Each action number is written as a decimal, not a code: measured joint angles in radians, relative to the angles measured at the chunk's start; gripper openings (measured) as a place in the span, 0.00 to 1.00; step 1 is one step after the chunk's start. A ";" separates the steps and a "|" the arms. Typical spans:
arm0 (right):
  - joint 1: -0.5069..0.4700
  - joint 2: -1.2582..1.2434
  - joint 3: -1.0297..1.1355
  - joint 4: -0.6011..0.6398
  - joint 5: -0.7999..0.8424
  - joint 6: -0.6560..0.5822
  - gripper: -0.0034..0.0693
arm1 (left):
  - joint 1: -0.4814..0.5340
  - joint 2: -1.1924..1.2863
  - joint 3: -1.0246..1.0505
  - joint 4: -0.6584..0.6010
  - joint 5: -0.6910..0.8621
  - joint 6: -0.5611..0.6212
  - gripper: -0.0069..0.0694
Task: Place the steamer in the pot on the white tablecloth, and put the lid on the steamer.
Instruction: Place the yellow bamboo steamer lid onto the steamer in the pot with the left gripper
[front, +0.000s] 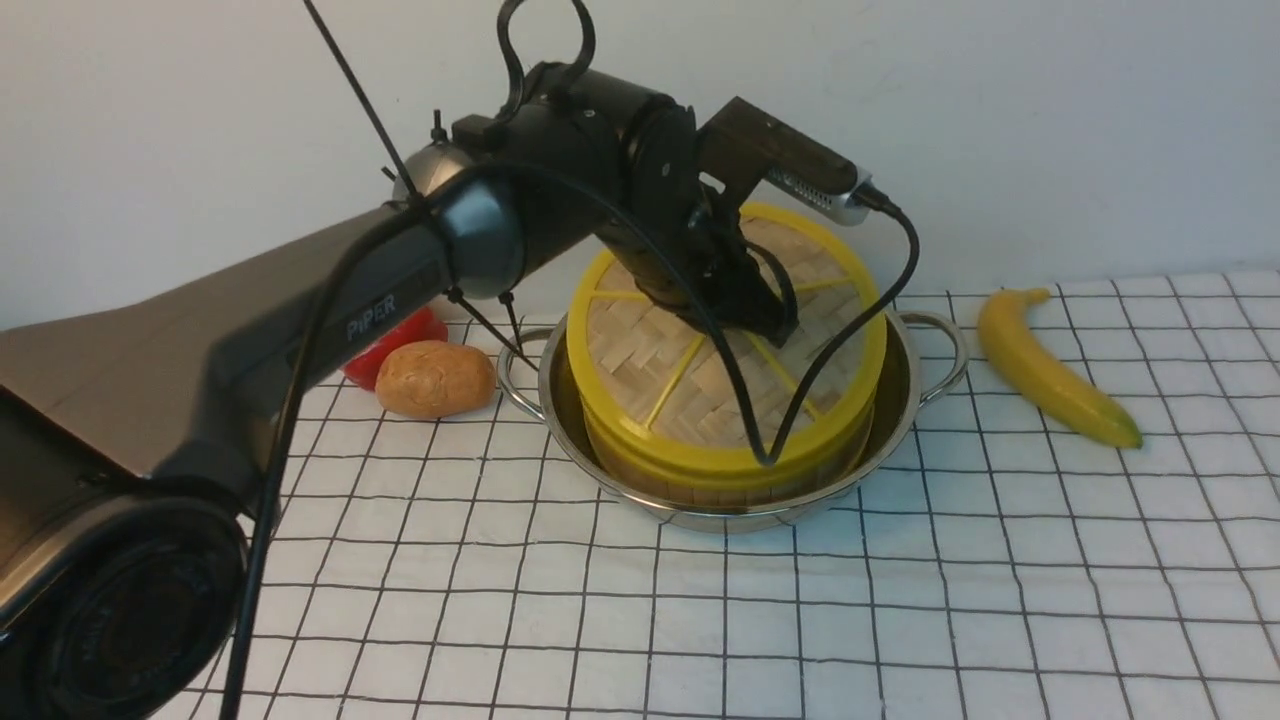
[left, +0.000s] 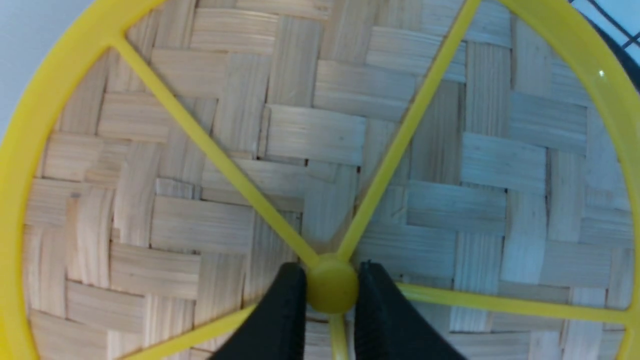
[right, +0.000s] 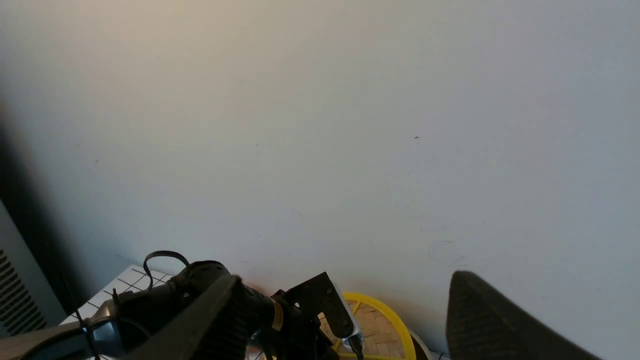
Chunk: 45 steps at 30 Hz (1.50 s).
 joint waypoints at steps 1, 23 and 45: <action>0.000 0.000 0.000 0.003 0.000 0.003 0.76 | 0.000 0.005 -0.001 0.000 -0.001 0.000 0.24; 0.000 0.000 0.000 0.010 0.000 0.007 0.76 | -0.005 0.036 -0.001 0.076 -0.033 -0.079 0.24; 0.000 0.000 0.000 0.039 0.000 0.008 0.76 | -0.005 0.036 -0.001 0.077 -0.049 -0.079 0.24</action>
